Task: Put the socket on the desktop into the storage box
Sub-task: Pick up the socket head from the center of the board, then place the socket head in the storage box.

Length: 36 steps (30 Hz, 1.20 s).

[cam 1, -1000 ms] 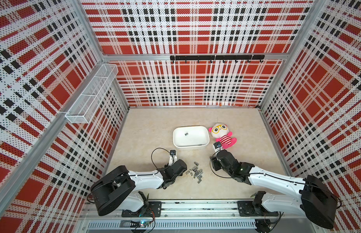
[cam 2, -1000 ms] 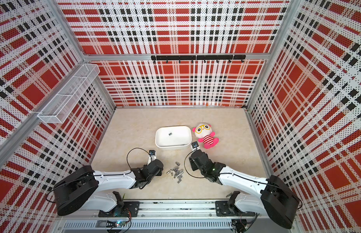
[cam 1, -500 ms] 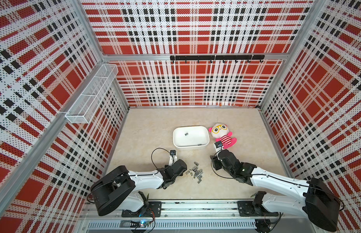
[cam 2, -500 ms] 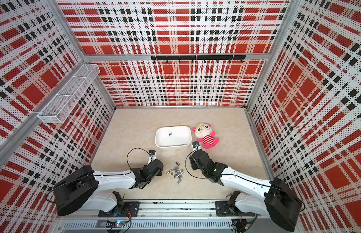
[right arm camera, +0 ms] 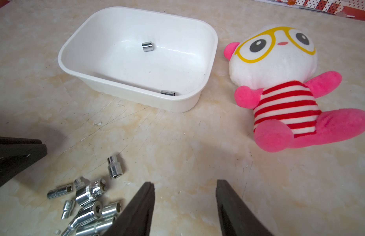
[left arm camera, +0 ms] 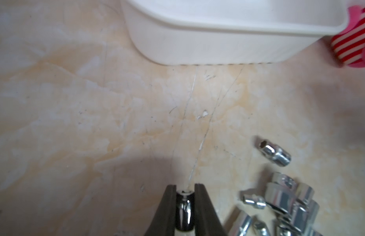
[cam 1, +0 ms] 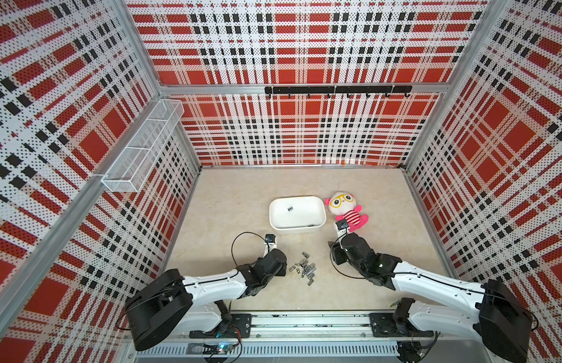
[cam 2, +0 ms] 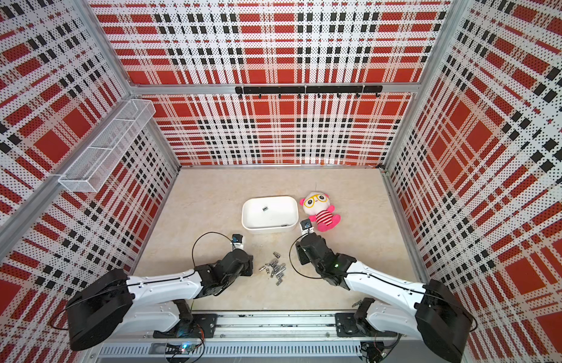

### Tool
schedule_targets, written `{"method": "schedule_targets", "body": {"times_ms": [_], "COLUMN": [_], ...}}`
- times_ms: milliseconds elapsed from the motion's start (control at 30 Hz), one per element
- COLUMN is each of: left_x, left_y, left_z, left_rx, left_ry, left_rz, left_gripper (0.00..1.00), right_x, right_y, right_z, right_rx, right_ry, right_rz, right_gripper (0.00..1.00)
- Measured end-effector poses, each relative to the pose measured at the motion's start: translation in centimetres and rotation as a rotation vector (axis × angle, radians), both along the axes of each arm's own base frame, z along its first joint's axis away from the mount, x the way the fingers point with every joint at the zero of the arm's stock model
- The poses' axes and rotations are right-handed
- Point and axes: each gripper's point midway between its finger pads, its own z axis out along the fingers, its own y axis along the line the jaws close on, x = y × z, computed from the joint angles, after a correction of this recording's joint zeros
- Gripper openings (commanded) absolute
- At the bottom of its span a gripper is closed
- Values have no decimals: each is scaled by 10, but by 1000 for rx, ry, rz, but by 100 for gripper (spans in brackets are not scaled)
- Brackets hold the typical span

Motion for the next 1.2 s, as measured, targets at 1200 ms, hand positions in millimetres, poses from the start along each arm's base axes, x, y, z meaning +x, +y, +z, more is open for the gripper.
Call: {"method": "schedule_targets", "body": {"times_ms": [1200], "left_x": [175], "left_y": [-48], "left_z": [53], "left_rx": [-192], "left_ry": [-87], "left_rz": [60], "left_gripper": [20], "right_x": [-5], "right_y": [-9], "right_z": [-5], "right_rx": [6], "right_ry": [-13], "right_rz": [-7], "right_gripper": [56]}}
